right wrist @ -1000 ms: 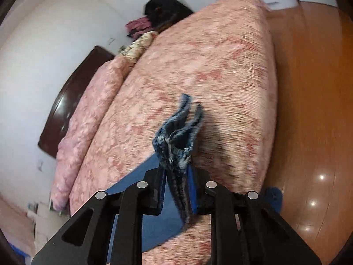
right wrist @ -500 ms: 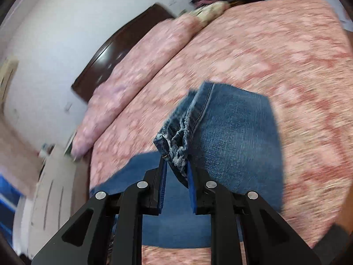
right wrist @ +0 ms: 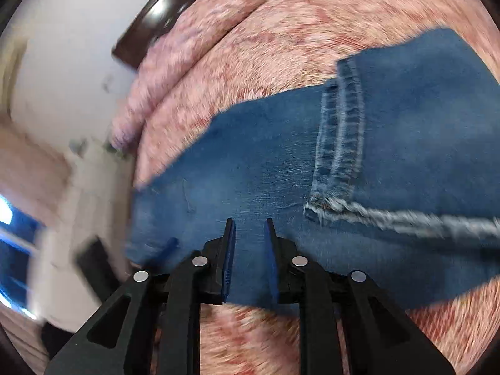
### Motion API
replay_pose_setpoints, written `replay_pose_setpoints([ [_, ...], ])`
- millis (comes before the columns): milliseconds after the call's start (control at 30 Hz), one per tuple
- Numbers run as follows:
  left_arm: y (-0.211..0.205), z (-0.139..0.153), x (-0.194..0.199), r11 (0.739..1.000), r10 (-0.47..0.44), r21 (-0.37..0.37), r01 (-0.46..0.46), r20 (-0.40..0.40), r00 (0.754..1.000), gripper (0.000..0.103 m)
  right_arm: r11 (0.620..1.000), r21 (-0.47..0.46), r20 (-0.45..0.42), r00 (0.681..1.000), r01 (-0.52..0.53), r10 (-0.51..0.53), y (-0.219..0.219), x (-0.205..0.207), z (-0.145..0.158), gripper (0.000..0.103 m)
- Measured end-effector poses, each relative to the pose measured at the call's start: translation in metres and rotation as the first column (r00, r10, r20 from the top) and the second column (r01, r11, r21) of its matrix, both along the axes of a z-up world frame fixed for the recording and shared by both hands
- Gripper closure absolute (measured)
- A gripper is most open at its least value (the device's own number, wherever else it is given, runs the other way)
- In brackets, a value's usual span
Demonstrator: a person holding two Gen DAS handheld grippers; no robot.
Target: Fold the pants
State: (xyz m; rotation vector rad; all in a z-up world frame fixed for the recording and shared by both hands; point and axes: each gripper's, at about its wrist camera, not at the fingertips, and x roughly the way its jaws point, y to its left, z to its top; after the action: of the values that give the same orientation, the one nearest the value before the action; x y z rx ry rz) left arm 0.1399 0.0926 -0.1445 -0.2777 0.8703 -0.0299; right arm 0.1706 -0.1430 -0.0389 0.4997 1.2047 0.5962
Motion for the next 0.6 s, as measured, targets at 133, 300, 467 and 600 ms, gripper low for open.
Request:
replay_pose_setpoints([
  [133,0.0,0.0,0.001,1.0,0.0,0.003,0.0,0.0,1.0,0.002,0.966,0.18,-0.132,0.978,0.184,-0.162,-0.047,-0.011,-0.006,0.043],
  [300,0.0,0.0,0.001,1.0,-0.001,0.002,0.001,-0.001,1.0,0.002,0.881,0.219,-0.281,0.892,0.419,-0.355,-0.082,-0.021,-0.037,0.043],
  [467,0.0,0.0,0.002,1.0,-0.002,0.004,0.002,-0.001,1.0,0.002,0.786,0.207,-0.326,0.798,0.583,-0.507,-0.09,-0.025,-0.043,0.043],
  [600,0.0,0.0,0.002,1.0,-0.002,0.005,0.002,-0.001,1.0,0.002,0.729,0.224,-0.282,0.759,0.646,-0.587,-0.097,-0.022,-0.032,0.043],
])
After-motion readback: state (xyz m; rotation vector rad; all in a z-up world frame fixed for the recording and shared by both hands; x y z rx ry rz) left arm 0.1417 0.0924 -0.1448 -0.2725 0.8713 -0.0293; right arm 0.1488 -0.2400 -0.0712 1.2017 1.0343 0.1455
